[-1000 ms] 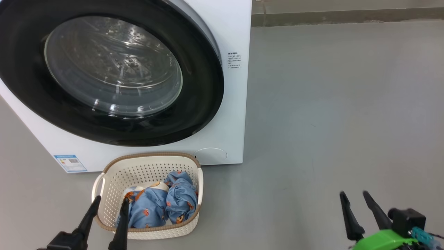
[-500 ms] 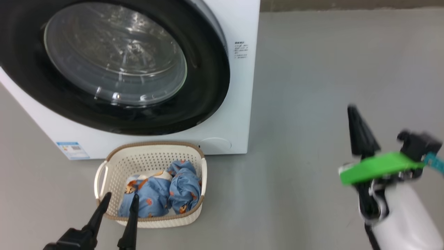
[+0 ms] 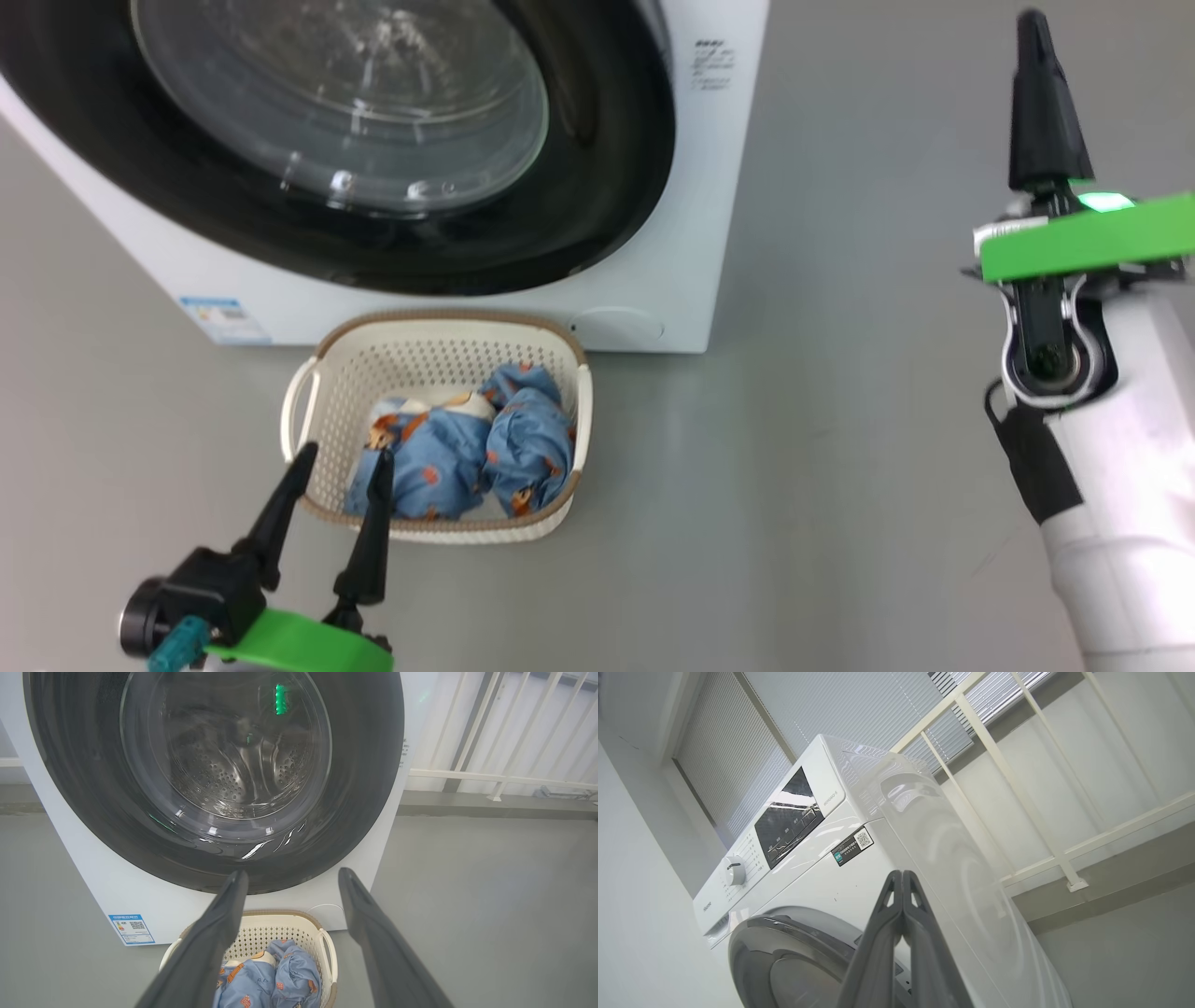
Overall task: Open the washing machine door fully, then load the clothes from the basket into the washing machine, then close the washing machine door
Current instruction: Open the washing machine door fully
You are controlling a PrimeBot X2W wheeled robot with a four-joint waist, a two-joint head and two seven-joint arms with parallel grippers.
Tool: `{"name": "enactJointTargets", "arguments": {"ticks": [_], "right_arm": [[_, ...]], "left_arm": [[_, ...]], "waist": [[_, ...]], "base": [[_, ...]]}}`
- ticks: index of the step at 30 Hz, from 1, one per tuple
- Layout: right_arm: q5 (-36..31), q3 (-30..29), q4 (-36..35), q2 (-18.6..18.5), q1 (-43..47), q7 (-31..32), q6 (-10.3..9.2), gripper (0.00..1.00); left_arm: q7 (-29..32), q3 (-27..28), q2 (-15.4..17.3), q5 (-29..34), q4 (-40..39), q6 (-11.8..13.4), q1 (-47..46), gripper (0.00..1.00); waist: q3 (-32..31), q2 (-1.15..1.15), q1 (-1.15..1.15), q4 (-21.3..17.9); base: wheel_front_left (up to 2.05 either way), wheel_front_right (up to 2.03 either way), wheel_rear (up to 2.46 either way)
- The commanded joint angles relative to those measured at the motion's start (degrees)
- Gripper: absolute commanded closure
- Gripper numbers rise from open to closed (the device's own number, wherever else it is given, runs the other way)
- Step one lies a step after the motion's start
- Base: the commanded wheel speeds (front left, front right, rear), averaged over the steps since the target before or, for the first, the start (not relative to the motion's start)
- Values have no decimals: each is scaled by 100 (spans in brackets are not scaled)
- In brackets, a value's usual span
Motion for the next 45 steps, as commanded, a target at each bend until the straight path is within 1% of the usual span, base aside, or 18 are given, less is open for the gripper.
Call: {"name": "enactJointTargets", "arguments": {"ticks": [1, 4, 8, 12, 17, 18, 24, 31, 38, 45], "right_arm": [[438, 320, -82, -57, -263, -22, 9, 100], [1450, 681, -23, -315, -577, 89, 9, 100], [2479, 1149, 28, -648, -947, 568, 9, 100], [3197, 1507, 75, -931, -1276, 1153, 9, 100], [3898, 1691, 259, -1180, -1623, 1980, 9, 100], [3898, 1691, 259, -1180, -1623, 1980, 9, 100], [4445, 1752, 473, -1347, -1986, 3033, 9, 100], [4767, 1657, 744, -1381, -2385, 3925, 9, 100], [4782, 1529, 985, -1386, -2757, 4324, 9, 100], [4601, 1558, 1234, -1362, -3161, 4523, 9, 100]], "left_arm": [[-37, 178, 72, -82, -157, -14, -269, 0], [-37, 164, 47, -103, -166, -14, -381, 0], [-37, 124, 4, -144, -161, -14, -518, 0], [-37, 79, -38, -172, -162, -14, -648, 0], [-37, 11, -81, -197, -168, -14, -796, 0], [-37, 11, -81, -197, -168, -14, -796, 0], [-37, -70, -119, -237, -177, -14, -944, 0], [-37, -185, -157, -275, -219, -14, -1078, 0], [-37, -371, -181, -319, -205, -14, -1267, 0], [-37, -437, -193, -390, -275, -14, -1455, 0]], "waist": [[237, 0, 0, 190], [400, 0, 0, 274], [601, 0, 0, 373], [779, 0, 0, 459], [974, 0, 0, 570], [974, 0, 0, 570], [1215, 0, 0, 685], [1515, 0, 0, 824], [1812, 0, 0, 993], [2141, 0, 0, 1128]], "base": [[0, 0, 0], [0, 0, 0], [0, 0, 0], [0, 0, 0], [0, 0, 0], [0, 0, 0], [0, 0, 0], [0, 0, 0], [0, 0, 0], [0, 0, 0]]}}
